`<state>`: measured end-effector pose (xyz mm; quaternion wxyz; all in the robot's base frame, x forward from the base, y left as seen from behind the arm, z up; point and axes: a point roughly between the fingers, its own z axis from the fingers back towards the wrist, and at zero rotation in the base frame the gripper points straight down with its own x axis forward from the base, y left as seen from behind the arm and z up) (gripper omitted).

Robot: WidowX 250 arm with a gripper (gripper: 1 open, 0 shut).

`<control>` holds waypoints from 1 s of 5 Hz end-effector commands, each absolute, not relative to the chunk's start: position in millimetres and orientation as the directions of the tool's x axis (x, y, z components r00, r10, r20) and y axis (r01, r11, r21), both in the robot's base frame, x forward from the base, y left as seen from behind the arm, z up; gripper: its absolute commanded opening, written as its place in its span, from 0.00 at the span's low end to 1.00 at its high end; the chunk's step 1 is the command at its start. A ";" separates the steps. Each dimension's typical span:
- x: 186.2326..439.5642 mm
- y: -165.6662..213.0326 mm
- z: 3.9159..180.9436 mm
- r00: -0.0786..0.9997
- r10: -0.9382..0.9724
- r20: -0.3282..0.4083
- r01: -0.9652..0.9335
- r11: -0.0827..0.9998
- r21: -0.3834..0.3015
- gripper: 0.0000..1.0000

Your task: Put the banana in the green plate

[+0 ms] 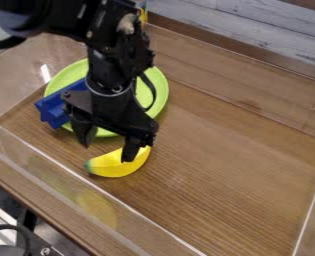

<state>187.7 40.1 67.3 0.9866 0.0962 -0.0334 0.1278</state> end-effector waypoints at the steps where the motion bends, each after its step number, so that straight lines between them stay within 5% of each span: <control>1: 191.2 41.4 67.7 0.961 0.254 0.113 -0.271 0.946 0.177 1.00; 5: 191.8 41.5 53.4 0.956 0.268 0.115 -0.286 0.941 0.180 1.00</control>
